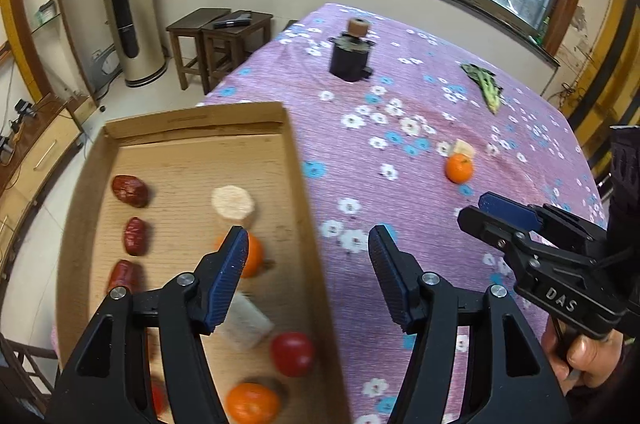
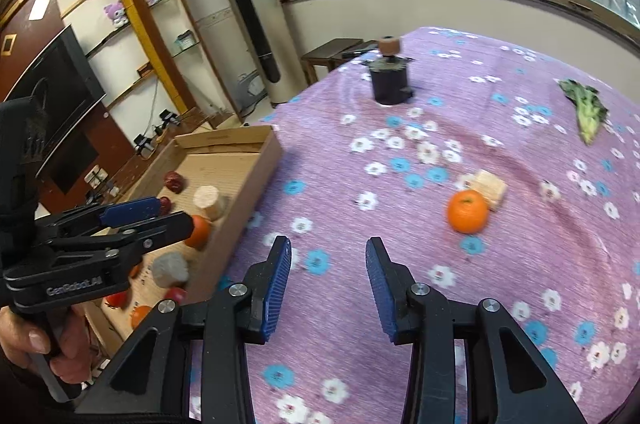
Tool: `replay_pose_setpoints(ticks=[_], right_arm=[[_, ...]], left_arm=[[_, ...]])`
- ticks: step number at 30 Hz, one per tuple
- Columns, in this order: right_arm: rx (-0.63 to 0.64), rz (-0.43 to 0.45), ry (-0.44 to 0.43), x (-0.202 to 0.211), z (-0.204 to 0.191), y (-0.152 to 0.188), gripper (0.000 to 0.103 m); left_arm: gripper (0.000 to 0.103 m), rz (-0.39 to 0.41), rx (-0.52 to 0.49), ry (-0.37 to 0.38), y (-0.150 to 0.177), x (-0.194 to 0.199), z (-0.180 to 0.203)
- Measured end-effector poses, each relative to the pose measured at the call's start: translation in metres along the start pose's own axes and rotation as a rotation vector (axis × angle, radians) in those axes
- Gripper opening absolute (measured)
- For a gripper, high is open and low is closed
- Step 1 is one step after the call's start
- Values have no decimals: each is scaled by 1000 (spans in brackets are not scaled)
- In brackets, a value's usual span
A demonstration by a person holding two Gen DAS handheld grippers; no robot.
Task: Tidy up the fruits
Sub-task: 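Move both open grippers back to the last orange and yam piece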
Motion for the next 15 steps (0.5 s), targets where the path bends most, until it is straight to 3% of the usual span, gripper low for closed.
replay_pose_setpoints(ticks=[15], right_arm=[[-125,15,85,3,71,0,43]], left_arm=[[61,-31,-83,67,2,-14,60]])
Point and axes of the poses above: each gripper's, at about its wrist camera, not at the fingertips, and x roughly against the way its jaws point, z to its right, y to its underside, the point moved 2 cm from there along -x, roughly the way its jaws point, and after that the axes turned 6 degrees about -z, right-handed, at the moved point
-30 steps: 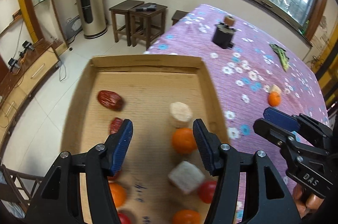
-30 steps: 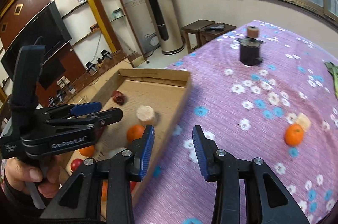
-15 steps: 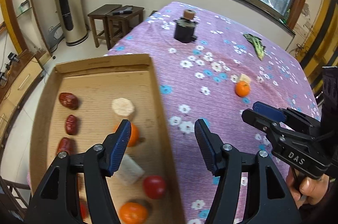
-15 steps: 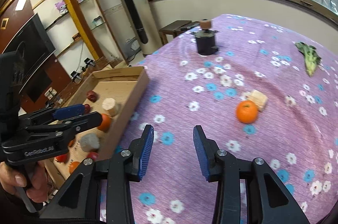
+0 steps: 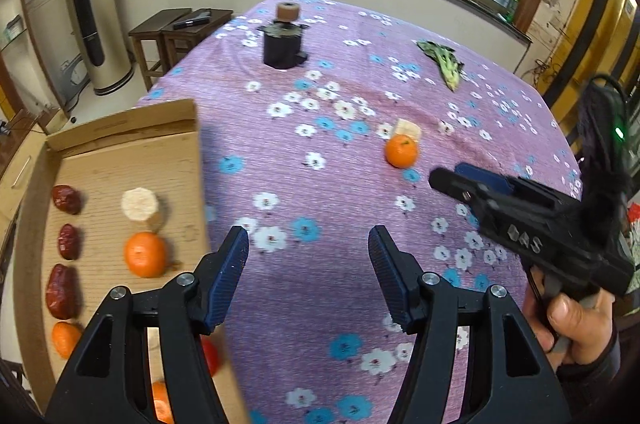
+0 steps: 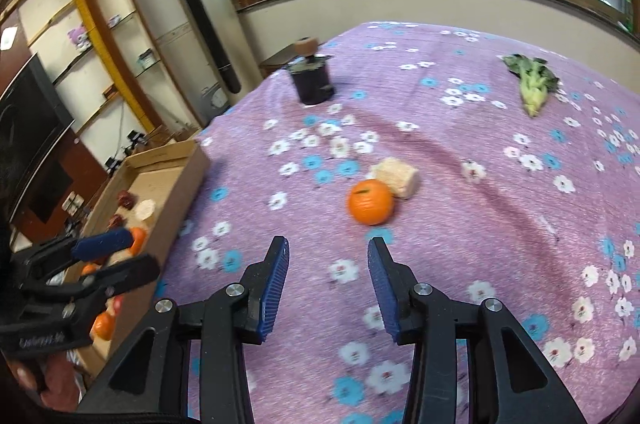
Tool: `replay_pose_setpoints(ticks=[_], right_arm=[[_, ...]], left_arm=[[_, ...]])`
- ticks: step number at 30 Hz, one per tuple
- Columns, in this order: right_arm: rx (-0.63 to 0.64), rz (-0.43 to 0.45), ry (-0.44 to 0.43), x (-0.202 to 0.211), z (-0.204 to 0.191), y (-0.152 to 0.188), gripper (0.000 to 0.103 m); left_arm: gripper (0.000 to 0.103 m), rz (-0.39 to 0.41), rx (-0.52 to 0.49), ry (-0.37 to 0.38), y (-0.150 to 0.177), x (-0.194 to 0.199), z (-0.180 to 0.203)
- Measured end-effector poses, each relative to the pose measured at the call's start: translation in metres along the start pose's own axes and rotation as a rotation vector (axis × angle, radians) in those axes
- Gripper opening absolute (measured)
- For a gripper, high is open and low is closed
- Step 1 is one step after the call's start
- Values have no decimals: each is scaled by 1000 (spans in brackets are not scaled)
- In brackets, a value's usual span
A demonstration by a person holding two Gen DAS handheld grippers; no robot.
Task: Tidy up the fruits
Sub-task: 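Move both open grippers back to the last orange and yam piece, then grasp the orange with the left gripper while the right gripper grasps the yam piece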
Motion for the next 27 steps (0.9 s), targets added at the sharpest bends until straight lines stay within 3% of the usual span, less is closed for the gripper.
replay_pose_setpoints(ticks=[10,18,19,27], right_arm=[[-181,-1,50,-40,44,-35,44],[-198,-59,67,-74,44,-57,47],[-195,-53,66,-72,46,-57,39],[-223,67,104,-14,73,-42,39]], left_arm=[[61,-51,-27,26,-7,-35,27],[61,-89,-43,36,-23,-64,45],[61,-90,-44,41,-25,-67,48],[61,-111,-51,51,-55,-109,77]])
Point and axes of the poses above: each gripper's, at about its wrist camera, not at the fingertips, and x roughly against the way its jaws point, z to its right, y to its underside, the point moved 2 cm from there along -x, roughly the way its jaws point, and after that the axes turned 6 degrees about -z, right-handed, at the moved point
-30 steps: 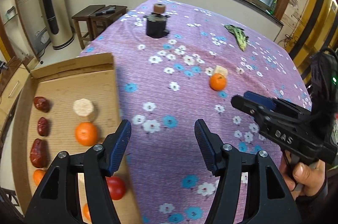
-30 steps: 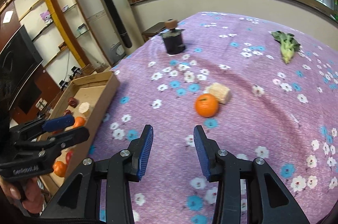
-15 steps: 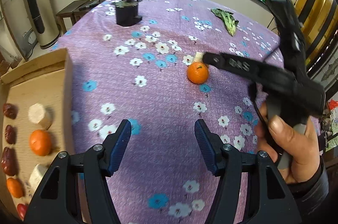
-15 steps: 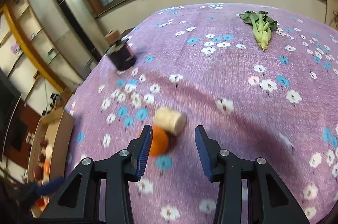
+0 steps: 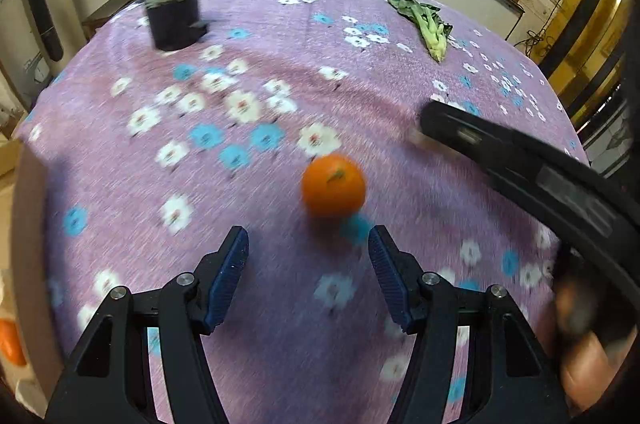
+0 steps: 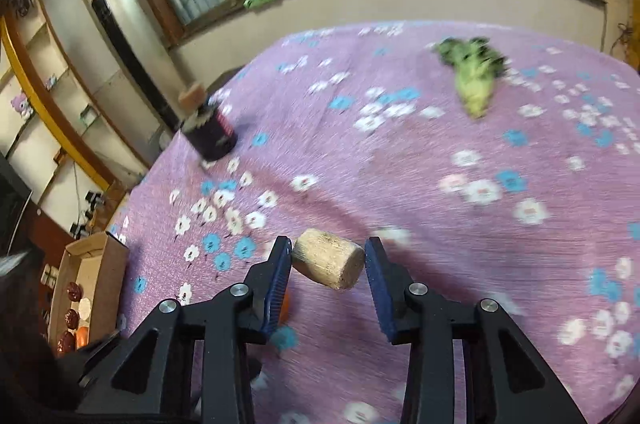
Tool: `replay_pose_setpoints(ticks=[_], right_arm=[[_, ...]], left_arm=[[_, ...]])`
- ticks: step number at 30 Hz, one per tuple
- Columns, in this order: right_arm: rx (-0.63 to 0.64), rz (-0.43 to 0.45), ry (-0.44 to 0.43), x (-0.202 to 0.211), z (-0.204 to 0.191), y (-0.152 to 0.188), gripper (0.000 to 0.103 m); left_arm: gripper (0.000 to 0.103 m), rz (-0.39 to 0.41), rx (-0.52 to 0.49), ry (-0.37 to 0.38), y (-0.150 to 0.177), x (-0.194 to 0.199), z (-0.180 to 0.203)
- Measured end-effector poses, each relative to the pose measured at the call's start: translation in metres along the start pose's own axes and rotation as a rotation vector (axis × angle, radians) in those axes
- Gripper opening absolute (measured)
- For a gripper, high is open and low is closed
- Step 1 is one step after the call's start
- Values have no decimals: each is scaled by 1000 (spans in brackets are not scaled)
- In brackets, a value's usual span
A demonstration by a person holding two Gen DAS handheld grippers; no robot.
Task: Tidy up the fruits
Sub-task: 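Grasp the orange with the left gripper while the right gripper grasps the yam piece, then carry the orange and yam piece in both grippers over the tray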
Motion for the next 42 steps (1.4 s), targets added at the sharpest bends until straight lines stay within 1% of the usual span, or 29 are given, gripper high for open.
replay_pose_setpoints(ticks=[2,4,6,7,8,10,14,18,22,25,33,42], right_arm=[[-14,8,-1,10,8,2,39],[-24,10,-3,19,15,8,39],[-34,10,-3,25,19,15,39],[-37,8,-2,28,21,19,39],[-40,8,-3,31,22,23,38],[-40,11,-10,38,22,31,39],[-17,15,-24,51,13,44,38],[14,14,-40,60,0,60,38],[43,13,-22,66,-12,73,38],[45,13,-32,72,-18,81,39],[71,26,-45,86,-38,94,39],[135,22,-68,92,-68,106,39]], left_arm=[[61,10,-11,-30,-8,-8,7],[61,30,-12,-41,-15,-14,9],[48,43,-10,-49,-20,-17,9],[35,47,-18,-49,-21,-17,10],[32,41,-26,-30,-21,-16,12],[32,38,-39,-31,-17,-13,15],[32,57,-60,-60,1,1,18],[32,74,-44,-70,21,17,13],[33,104,-42,-83,40,37,8],[33,123,-34,-82,51,51,3],[33,182,-15,-105,76,88,-12],[33,214,11,-123,96,111,-33]])
Point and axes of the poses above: each gripper's, at about its wrist camera, not at the fingertips, and x roughly against the way its jaws point, z to its right, y to its underside, the point moved 2 cm from there along -x, roughly the way its jaws point, and after that the axes turned 6 degrees about -z, right-handed, at the moved point
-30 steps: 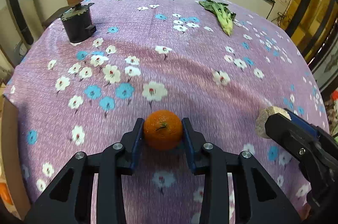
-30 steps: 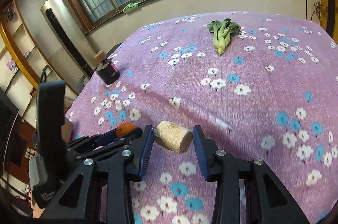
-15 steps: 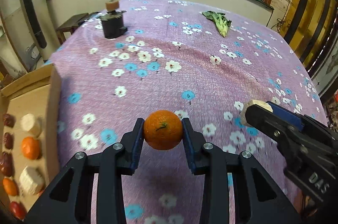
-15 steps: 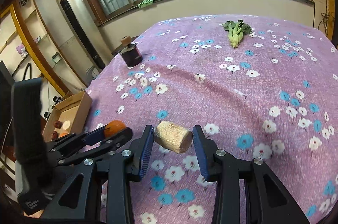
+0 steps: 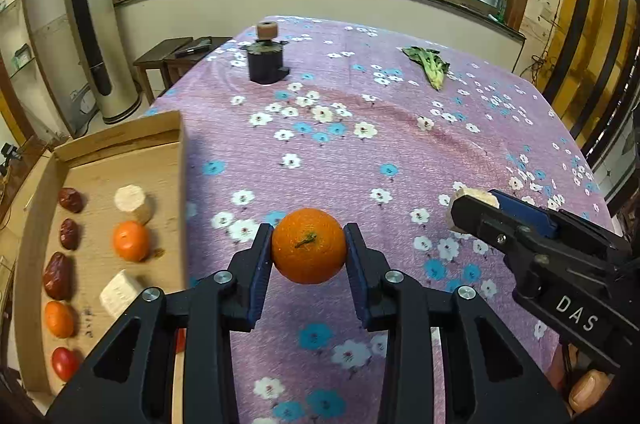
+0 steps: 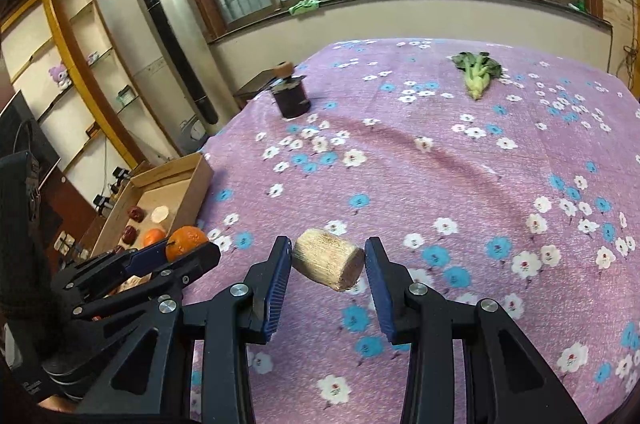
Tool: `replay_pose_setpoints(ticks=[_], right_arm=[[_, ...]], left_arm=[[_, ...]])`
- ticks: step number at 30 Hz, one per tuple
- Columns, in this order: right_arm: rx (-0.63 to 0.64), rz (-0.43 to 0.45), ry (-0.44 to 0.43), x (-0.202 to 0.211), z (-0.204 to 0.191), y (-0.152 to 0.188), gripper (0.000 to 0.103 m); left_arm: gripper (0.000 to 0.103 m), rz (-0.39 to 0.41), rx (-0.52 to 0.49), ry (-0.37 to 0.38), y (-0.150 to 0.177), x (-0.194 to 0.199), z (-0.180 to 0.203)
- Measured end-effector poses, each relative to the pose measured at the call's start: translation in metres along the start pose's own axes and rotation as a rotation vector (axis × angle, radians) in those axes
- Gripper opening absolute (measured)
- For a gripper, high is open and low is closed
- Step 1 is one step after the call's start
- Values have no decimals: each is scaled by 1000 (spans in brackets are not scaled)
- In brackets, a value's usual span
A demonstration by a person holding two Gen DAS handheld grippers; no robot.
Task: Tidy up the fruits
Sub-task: 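Carry the orange and yam piece in both grippers over the tray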
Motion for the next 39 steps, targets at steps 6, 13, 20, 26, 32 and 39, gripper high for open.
replay_pose_setpoints(ticks=[6,13,20,26,32,39], right_arm=[[32,-7,-15,-1,-19,5,39],[78,-15,-34,-4,-46,11,38],[122,-23,-47,-9,-66,15,38],[142,-32,-57,-13,-78,16,38],[154,-38,-64,-15,-85,18,38],[170,-47,-73,-20,-95,19,38]], left_arm=[[33,22,17,-33,9,12,-18],[33,36,36,-61,18,19,-37],[33,48,60,-76,25,26,-53],[33,57,77,-81,28,31,-63],[33,57,88,-86,31,32,-70],[33,50,101,-91,33,30,-77]])
Point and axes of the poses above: each gripper's, at about its wrist camera, not at the fingertips, and x roughly against the way its jaws point, z to its right, y to its underside, the point moved 2 cm from there along -x, roughly the way its jaws point, and after that the axes turned 6 degrees about -z, right-handed, at the moved point
